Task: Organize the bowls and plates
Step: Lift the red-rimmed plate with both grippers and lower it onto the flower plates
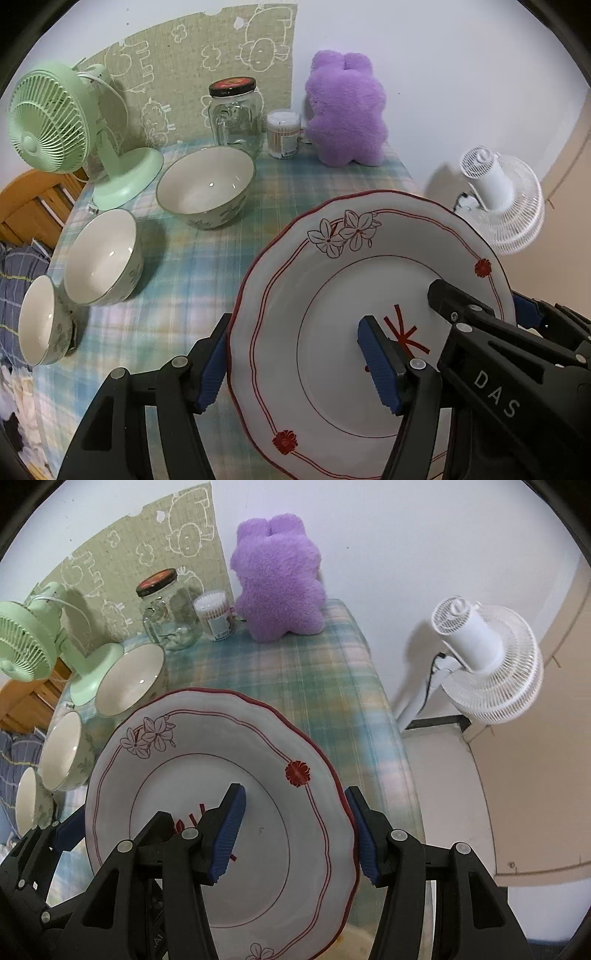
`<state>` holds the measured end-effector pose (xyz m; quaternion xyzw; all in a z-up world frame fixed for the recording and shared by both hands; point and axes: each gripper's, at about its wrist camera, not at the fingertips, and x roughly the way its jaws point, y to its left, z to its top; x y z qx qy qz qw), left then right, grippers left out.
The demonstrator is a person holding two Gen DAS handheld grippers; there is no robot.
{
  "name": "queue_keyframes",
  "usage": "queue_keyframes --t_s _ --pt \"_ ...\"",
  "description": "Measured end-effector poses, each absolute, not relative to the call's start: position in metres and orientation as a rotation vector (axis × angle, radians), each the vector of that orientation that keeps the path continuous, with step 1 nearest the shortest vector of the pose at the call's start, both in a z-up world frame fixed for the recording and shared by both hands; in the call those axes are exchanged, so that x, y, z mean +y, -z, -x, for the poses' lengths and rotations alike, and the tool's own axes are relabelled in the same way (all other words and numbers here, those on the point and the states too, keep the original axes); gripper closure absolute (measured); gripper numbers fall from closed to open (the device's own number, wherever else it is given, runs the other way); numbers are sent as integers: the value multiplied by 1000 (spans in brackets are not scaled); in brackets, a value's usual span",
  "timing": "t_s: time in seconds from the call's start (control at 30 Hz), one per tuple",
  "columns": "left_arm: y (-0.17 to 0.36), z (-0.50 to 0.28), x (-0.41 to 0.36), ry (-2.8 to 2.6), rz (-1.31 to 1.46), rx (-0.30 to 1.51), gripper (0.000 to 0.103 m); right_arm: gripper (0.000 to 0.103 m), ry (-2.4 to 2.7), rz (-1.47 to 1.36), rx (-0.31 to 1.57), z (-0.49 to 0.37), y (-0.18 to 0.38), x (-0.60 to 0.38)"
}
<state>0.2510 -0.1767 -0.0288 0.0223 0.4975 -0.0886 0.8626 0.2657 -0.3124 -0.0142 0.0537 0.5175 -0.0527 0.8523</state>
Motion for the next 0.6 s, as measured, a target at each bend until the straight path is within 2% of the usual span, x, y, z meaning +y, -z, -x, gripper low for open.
queue_keyframes --t_s 0.3,0.6 --pt "21 -199 -171 283 -82 1051 35 45 202 -146 1089 -201 -1 -304" --pt "32 -160 -183 313 -94 1093 35 45 253 -168 1115 -149 7 -313"
